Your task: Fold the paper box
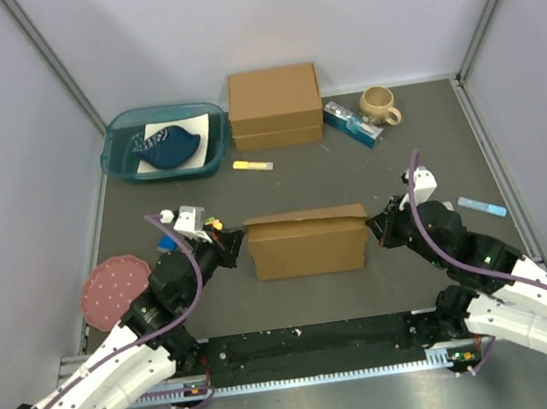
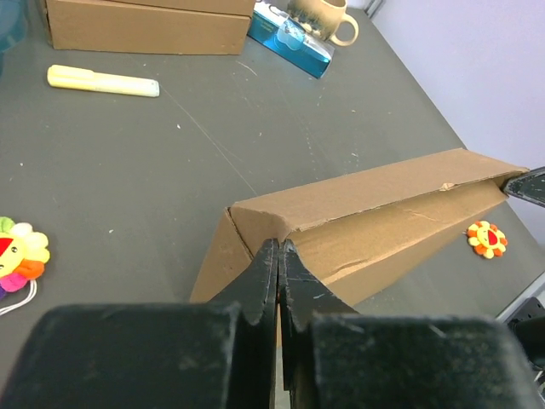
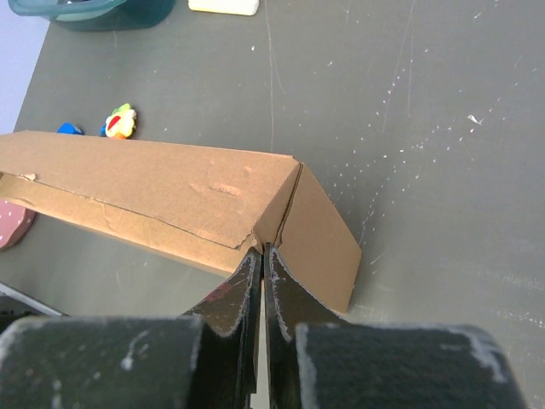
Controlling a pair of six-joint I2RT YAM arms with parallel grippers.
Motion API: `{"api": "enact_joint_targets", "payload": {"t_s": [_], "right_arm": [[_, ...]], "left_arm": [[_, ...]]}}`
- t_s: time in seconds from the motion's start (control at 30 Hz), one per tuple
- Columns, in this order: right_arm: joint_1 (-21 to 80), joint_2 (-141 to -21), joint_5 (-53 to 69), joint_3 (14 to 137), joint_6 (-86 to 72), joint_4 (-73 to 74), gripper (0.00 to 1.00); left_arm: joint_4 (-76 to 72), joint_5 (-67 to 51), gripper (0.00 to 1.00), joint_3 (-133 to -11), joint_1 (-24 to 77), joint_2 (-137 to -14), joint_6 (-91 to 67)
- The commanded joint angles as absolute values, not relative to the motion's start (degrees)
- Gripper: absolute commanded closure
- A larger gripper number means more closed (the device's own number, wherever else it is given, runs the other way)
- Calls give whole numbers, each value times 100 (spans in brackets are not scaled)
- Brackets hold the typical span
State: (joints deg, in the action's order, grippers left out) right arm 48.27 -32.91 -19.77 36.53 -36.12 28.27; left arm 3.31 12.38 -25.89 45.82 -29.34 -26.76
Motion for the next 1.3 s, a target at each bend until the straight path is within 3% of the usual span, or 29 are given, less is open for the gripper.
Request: {"api": "enact_joint_targets", "payload": {"t_s": [0.0, 1.0, 1.07, 1.2, 1.27], "right_arm": [[4887, -3366, -1872, 3612, -3630, 3445, 100], [4887, -2874, -1740, 3533, -3674, 3761, 100], [4887, -2839, -1784, 3795, -3648, 3840, 94], [4878, -2821, -1942, 4376, -3437, 4104, 75], [4887, -2856, -2013, 4717, -3349, 4245, 72]], "left_arm": [[61, 906, 100, -2330, 4605, -2813, -2874], [624, 1582, 100, -1309, 4667, -2620, -3366], [633, 1600, 100, -1353, 4676, -2567, -3357], [747, 1609, 100, -1476, 4676, -2488, -3340], [756, 1582, 100, -1538, 4676, -2444, -3331]]}}
